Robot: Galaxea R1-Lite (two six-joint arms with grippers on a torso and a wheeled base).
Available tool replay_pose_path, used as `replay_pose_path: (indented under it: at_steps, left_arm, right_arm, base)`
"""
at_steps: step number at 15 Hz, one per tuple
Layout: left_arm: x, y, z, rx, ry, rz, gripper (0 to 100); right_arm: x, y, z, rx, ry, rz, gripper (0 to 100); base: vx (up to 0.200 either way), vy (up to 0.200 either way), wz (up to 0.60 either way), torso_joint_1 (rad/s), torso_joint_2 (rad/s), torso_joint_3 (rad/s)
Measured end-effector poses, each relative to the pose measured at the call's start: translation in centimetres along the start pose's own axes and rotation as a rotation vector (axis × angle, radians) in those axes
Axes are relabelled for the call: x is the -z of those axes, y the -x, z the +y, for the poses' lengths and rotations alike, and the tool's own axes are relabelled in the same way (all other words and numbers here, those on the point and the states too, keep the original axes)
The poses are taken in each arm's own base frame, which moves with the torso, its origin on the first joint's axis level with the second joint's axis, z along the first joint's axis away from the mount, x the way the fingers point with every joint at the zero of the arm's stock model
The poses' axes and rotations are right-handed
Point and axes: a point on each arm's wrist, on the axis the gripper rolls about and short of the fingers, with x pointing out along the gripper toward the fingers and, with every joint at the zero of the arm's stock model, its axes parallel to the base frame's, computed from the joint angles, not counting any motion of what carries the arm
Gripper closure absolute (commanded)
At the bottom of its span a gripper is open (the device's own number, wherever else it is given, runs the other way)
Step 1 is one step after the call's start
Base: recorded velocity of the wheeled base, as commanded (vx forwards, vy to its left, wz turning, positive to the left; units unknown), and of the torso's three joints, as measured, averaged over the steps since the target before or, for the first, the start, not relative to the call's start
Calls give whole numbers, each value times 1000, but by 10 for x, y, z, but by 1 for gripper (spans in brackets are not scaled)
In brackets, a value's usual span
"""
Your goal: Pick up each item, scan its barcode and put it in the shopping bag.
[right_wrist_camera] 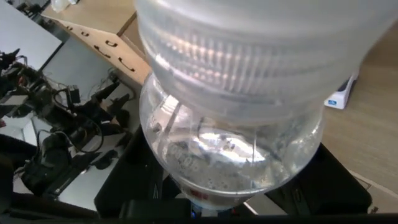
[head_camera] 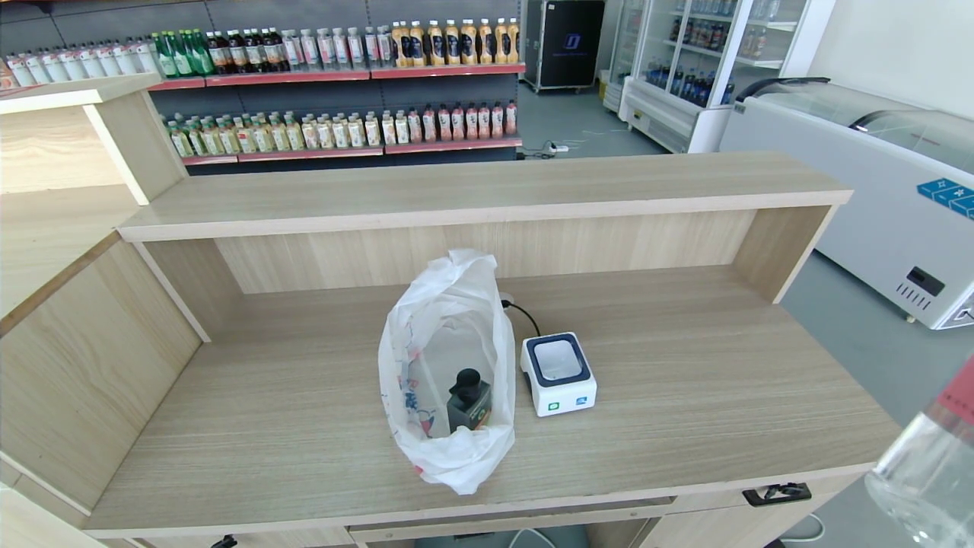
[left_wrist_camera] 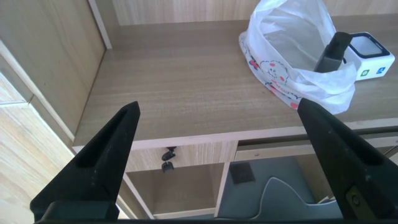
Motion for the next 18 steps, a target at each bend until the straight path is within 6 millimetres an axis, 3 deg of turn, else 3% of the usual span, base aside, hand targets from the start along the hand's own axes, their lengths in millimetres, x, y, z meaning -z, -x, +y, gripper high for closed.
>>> replay_pose_path:
  at_steps: [4, 7, 10, 14, 18]
  left_arm:
    - [0, 0, 0, 0, 0, 0, 0]
    - [0, 0, 0, 0, 0, 0, 0]
    - [0, 0, 0, 0, 0, 0, 0]
    - [0, 0, 0, 0, 0, 0, 0]
    - [0, 0, 0, 0, 0, 0, 0]
  right_arm:
    - [-12, -19, -27, 286, 46, -92, 100]
    - [-22, -39, -71, 602, 127, -205, 100]
    - [-16, -45, -115, 855, 276, -115, 100]
    - [-6, -49, -143, 929, 360, -32, 100]
    - [2, -60, -160, 934, 456, -23, 100]
  base:
    - [0, 0, 0, 0, 0, 0]
    - [0, 0, 0, 0, 0, 0]
    - [0, 0, 0, 0, 0, 0]
    - [0, 0, 0, 0, 0, 0]
    - [0, 0, 600, 1, -1, 6]
